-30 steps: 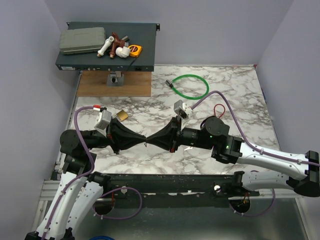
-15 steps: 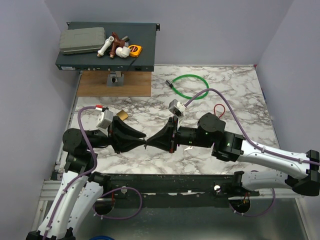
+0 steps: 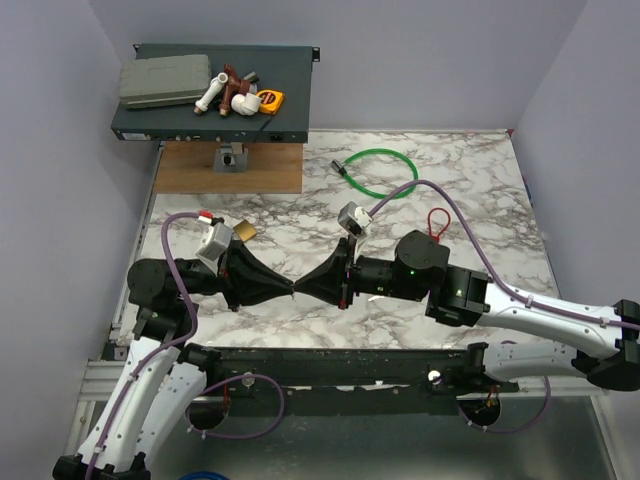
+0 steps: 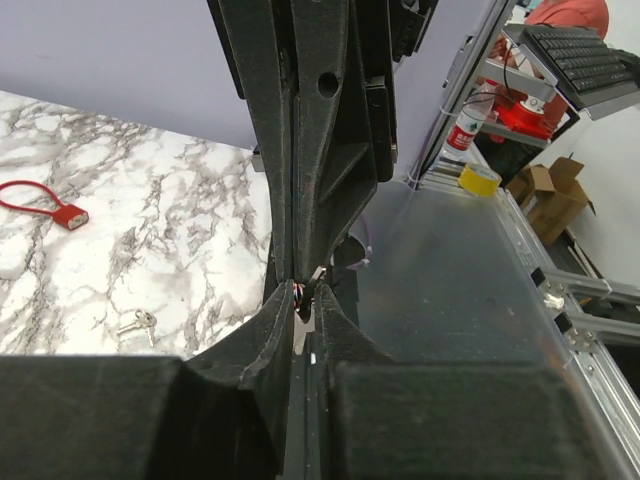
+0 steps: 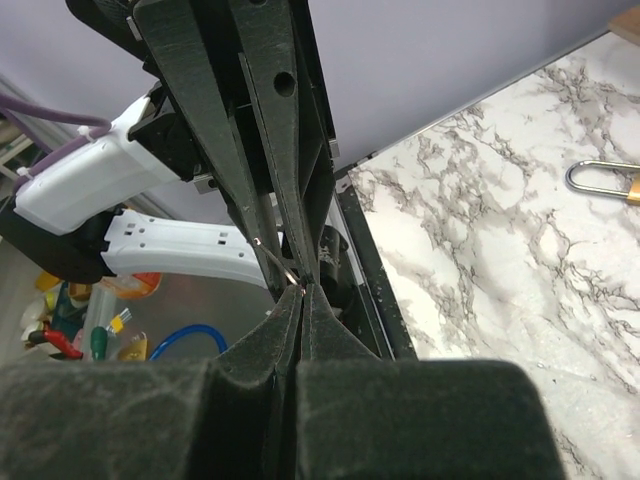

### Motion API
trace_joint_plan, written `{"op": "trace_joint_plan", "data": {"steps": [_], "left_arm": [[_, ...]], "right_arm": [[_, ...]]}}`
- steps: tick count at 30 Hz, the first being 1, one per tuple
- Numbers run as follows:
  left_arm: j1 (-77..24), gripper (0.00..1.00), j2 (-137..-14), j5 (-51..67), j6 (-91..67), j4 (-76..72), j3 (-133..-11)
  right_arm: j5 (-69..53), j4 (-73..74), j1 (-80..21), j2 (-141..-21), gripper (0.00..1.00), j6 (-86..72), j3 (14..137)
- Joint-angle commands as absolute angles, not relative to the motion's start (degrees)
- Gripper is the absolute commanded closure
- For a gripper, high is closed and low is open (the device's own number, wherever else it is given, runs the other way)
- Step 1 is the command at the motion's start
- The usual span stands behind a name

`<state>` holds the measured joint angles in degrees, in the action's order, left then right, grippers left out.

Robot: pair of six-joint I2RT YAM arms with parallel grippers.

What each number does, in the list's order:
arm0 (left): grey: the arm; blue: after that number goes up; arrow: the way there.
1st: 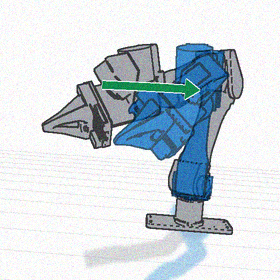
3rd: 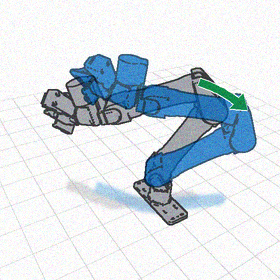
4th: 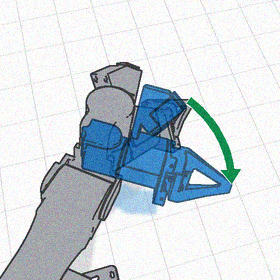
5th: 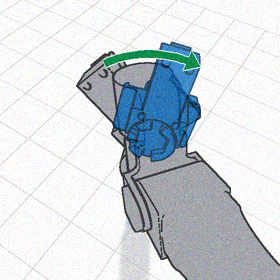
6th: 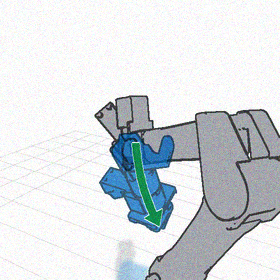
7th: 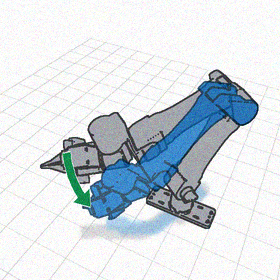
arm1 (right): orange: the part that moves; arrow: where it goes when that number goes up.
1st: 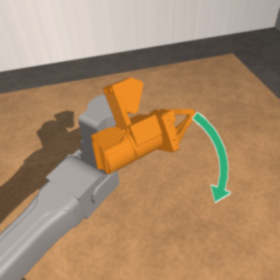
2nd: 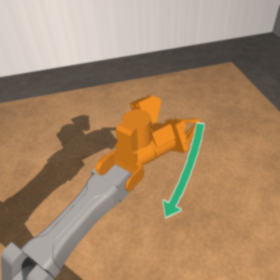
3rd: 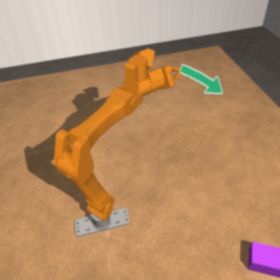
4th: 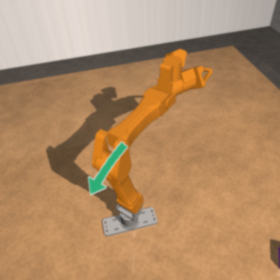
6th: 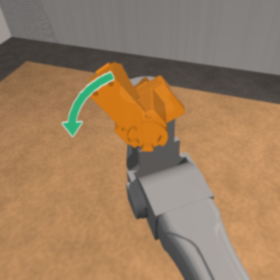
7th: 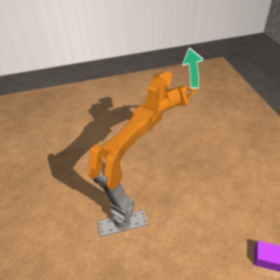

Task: Unlock with the key
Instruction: Pick up the key from the center of the board.

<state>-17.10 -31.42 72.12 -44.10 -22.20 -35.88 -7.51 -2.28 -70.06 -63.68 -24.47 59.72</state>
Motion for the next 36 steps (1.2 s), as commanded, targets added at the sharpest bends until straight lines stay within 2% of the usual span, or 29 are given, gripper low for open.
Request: {"op": "trace_joint_plan", "data": {"steps": [1,5,9,13,15,20,21,36], "left_arm": [[-17.93,0.88,-30.76,78.48,-46.25,-24.78,-36.27],[-17.93,0.88,-30.94,77.38,-42.51,-20.22,-37.33],[-17.93,0.68,-30.72,76.10,-40.12,-17.11,-38.38],[-17.93,0.67,-30.30,72.94,-35.52,-11.33,-39.43],[-17.93,0.71,-30.10,71.54,-34.58,-10.28,-39.57],[-17.93,0.98,-29.96,67.03,-32.81,-6.92,-40.51],[-17.93,1.00,-29.95,66.43,-32.78,-6.71,-40.67],[-17.93,1.00,-29.23,57.83,-33.17,-3.10,-42.68]], "right_arm": [[-0.46,-0.53,-69.31,-64.62,0.99,-23.36,59.48],[-1.64,-0.09,-69.29,-65.54,0.99,-22.96,60.75],[-1.77,2.00,-69.34,-65.75,0.99,-22.83,61.22],[-1.28,2.15,-69.29,-65.19,0.99,-22.89,60.94],[-1.06,2.11,-69.29,-65.01,0.99,-22.96,60.91],[-0.66,2.10,-69.28,-64.75,0.99,-22.94,60.74],[-0.48,2.26,-69.28,-64.75,0.99,-22.87,60.70],[4.04,2.40,-69.26,-63.76,0.99,-21.66,59.16]]}}
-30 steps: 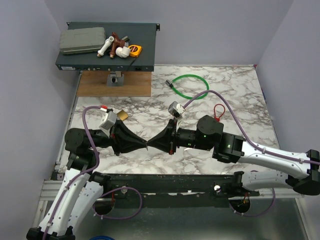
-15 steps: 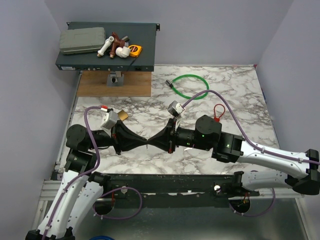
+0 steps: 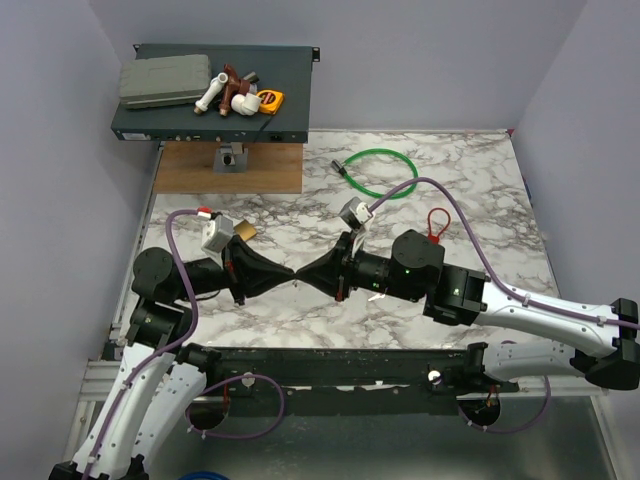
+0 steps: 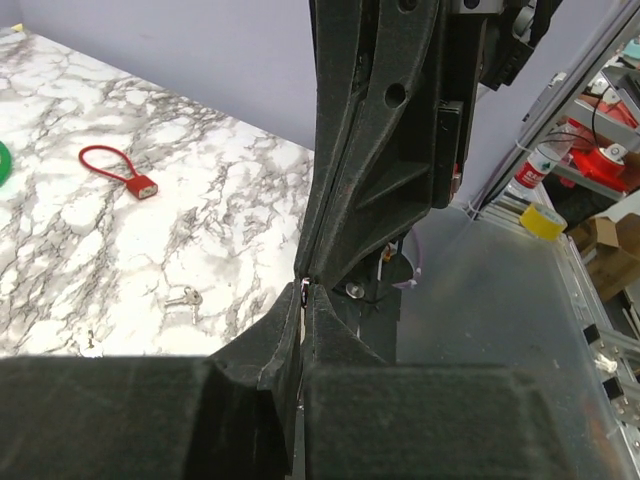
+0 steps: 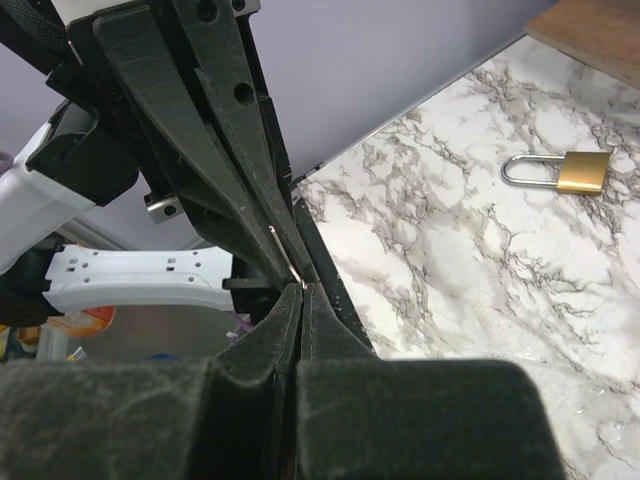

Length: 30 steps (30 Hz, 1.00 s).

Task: Unlock with the key
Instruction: Pick up the key from the center of the board.

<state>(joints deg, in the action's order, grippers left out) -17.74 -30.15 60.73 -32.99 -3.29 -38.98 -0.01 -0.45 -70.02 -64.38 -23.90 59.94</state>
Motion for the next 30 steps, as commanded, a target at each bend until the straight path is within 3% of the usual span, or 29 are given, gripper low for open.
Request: {"op": "trace_joint_plan", "data": {"steps": [1,11,17,20,30], "left_arm": [[-17.93,1.00,-29.42,57.73,-33.50,-2.88,-42.99],[-17.93,0.75,-29.78,57.24,-35.58,-3.63,-43.25],[-17.93,0.75,-30.16,58.30,-35.69,-3.66,-42.42],[-17.93,0.61,-30.16,58.79,-32.47,-1.34,-42.01],[-17.94,0.48,-30.34,61.72,-21.32,3.52,-38.59]], "right_arm": [[4.15,2.22,-69.27,-63.72,0.99,-21.62,58.99],[5.16,1.77,-69.29,-63.33,0.99,-21.51,58.45],[5.75,1.41,-69.31,-62.69,0.99,-21.83,58.05],[5.86,1.41,-69.29,-62.51,0.99,-21.90,58.02],[4.14,2.37,-69.32,-62.93,0.99,-22.14,59.02]]}}
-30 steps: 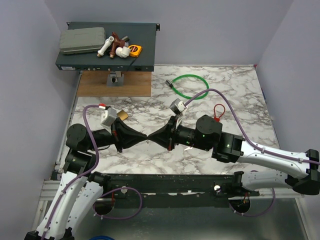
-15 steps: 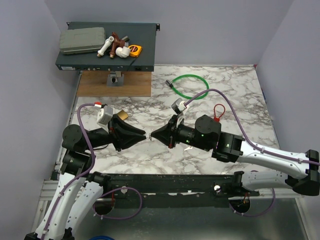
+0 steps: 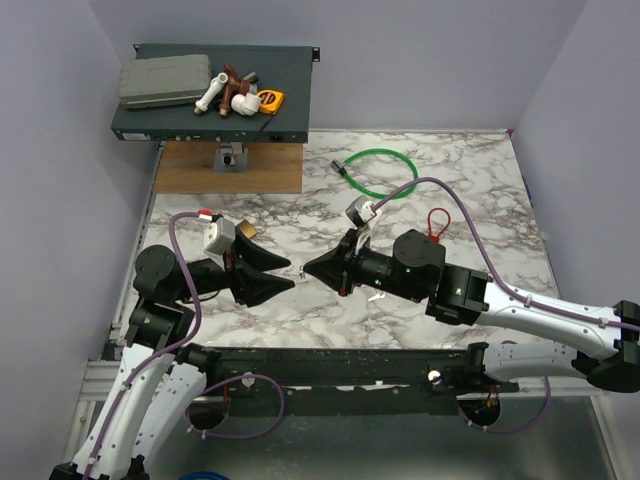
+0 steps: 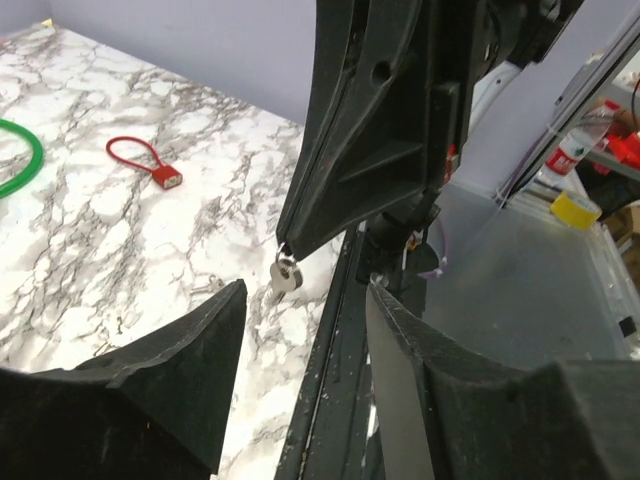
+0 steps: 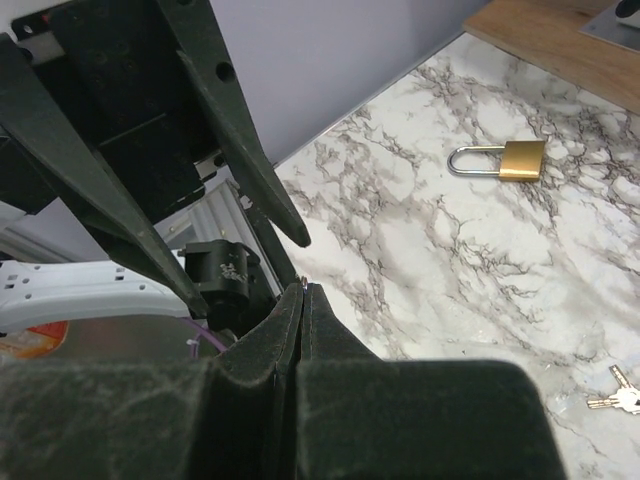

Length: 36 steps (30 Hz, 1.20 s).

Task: Unlock with the key
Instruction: Pick up the key from the center of the board.

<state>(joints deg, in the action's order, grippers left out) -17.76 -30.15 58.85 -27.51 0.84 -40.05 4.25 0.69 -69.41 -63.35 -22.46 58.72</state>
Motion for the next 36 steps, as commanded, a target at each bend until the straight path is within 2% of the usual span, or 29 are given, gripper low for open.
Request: {"op": "trace_joint_plan", "data": {"steps": [1,12,21,24,31,36], "left_arm": [[-17.93,0.48,-30.40,62.02,-19.64,3.87,-38.38],[-18.43,0.42,-30.91,63.51,-6.44,7.48,-36.64],[-20.30,0.43,-32.33,63.38,-3.73,6.62,-37.02],[-20.63,0.47,-32.23,64.50,-2.10,8.73,-37.14],[-21.32,0.64,-31.82,65.34,2.61,13.48,-37.02],[-21.35,0.81,-31.82,64.62,1.78,12.16,-37.86]], "right_arm": [[3.92,2.37,-69.30,-62.92,0.99,-22.14,59.06],[1.18,1.06,-69.27,-64.04,0.99,-22.70,59.38],[0.44,-0.65,-69.27,-66.27,0.99,-23.02,60.64],[0.44,-1.58,-69.32,-66.26,0.99,-23.06,60.71],[0.77,-1.59,-69.33,-66.26,0.99,-22.92,61.18],[1.04,-1.49,-69.33,-66.00,0.99,-22.89,60.60]]}}
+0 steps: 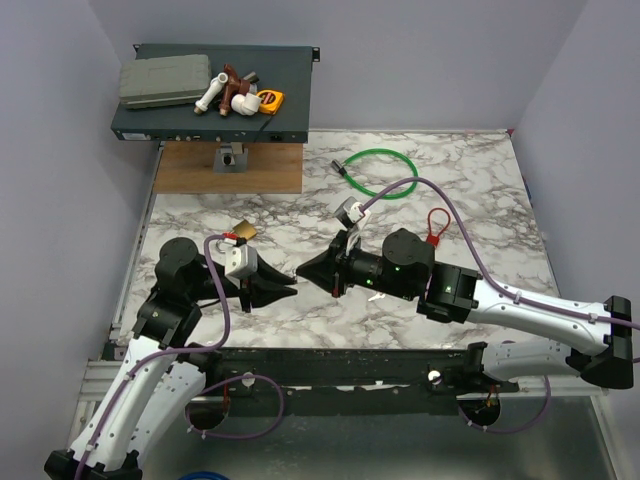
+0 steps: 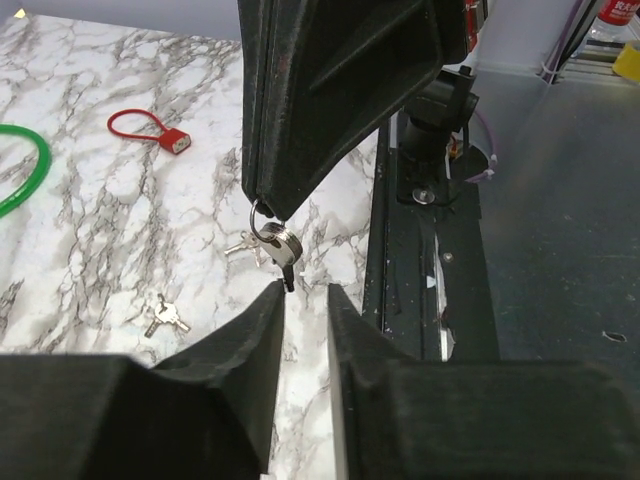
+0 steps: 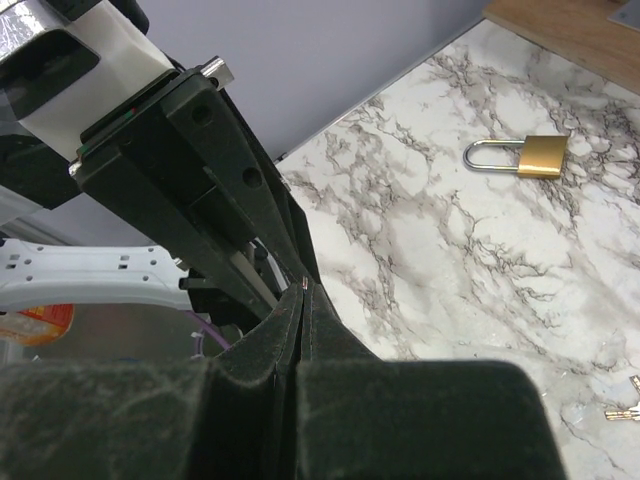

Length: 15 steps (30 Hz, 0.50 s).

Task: Unlock with the key
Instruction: Pick up the key from the center of the board.

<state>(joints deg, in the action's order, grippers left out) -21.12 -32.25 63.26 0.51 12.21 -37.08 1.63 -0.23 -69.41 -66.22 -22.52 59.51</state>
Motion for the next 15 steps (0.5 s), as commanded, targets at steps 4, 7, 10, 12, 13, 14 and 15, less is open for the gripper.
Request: {"op": "trace_joint_plan", "data": {"steps": [4,7,10,12,13,14,15], "left_arm": [[-21.35,0.92,-32.11,64.58,0.27,10.13,-38.85],[-21.36,0.95,-32.07,65.16,-1.95,10.27,-39.59],[-21.33,1.00,-31.83,65.74,-2.03,11.06,-40.21],[-21.36,1.00,-31.51,65.50,-1.65,12.05,-40.44],[-21.35,1.00,-31.38,65.33,-1.23,12.65,-40.60],[-21.33,1.00,-31.20,65.07,-0.37,13.72,-40.90],[-21.34,1.00,-31.05,64.83,-0.27,14.75,-41.02]], "right_arm": [[1.49,-1.58,-69.28,-65.69,0.99,-23.20,59.78],[2.15,-1.58,-69.33,-65.22,0.99,-23.44,59.12],[2.83,-1.58,-69.30,-64.65,0.99,-23.47,58.46],[3.10,-1.17,-69.32,-64.36,0.99,-23.45,58.23],[3.30,-0.87,-69.30,-64.19,0.99,-23.45,58.18],[3.49,-0.64,-69.29,-64.03,0.99,-23.47,58.15],[3.55,-0.45,-69.31,-63.82,0.99,-23.39,58.01]]}}
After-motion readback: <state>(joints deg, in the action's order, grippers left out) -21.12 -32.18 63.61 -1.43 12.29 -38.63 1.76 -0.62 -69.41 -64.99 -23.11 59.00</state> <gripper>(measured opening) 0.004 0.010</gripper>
